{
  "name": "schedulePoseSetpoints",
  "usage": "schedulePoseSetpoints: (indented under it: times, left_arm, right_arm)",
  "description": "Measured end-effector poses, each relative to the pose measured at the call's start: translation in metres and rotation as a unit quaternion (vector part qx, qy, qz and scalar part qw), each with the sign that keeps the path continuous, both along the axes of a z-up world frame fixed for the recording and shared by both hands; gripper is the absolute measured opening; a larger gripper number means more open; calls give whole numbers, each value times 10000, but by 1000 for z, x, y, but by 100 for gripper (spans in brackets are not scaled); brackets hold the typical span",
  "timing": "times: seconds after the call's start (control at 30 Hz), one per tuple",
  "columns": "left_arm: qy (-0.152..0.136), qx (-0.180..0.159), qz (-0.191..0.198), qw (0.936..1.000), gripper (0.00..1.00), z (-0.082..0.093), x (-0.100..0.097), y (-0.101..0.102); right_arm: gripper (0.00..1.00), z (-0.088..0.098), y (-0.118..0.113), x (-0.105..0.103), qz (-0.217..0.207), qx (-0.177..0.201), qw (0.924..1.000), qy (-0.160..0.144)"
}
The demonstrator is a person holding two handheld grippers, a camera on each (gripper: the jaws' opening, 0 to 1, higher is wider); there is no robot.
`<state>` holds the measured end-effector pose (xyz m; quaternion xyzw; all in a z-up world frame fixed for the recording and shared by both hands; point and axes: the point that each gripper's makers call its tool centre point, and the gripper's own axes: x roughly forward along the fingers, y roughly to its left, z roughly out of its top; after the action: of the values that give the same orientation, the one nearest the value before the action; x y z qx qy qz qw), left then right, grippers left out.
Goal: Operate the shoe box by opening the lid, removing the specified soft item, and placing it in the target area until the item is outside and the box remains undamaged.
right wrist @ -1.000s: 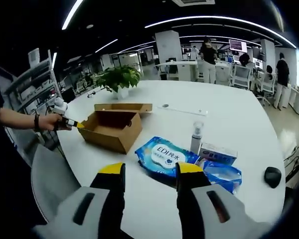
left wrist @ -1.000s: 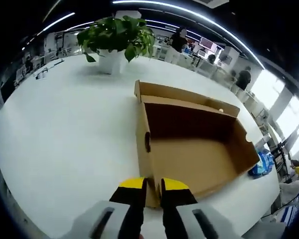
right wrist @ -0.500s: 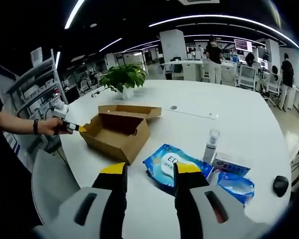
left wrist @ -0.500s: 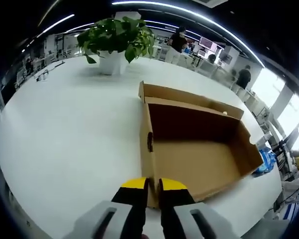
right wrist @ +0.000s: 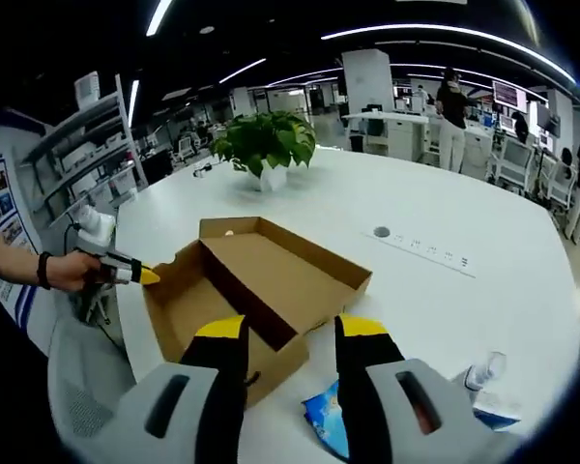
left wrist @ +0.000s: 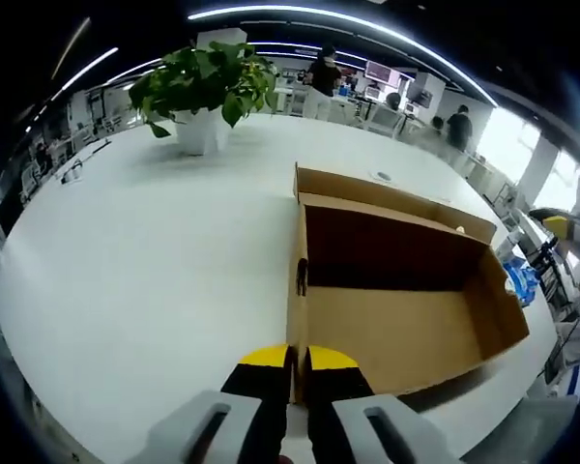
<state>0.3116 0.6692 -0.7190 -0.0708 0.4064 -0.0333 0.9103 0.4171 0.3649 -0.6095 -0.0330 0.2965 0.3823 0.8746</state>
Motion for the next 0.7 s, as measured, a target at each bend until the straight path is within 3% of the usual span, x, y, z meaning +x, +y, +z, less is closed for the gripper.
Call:
schedulePoseSetpoints:
  times: [0.17,0.3,0.37,0.57,0.7]
  left_arm:
    - [-4,44,66,10000,4,1,-2,-2]
    - [-23,39,106,9999,4,1,-3,-3]
    - [-33,53,101,9999,4,2,-4,-4]
    - [-47,93,100,9999,4,2,-4,-4]
    - [-66,94,143,9998,3,1,-4,-4]
  right_arm:
    - [31,-18,1,34,-477,-63,9986,233]
    - [31,-28,0,58,-1071,134,9929,509]
    - [30,-37,0,69,-1166,58,9916,562]
    - [29,-57,9,81,-1347,-70,9880,756]
    - [27,-74,11,88,-1656,-110,9804,1059]
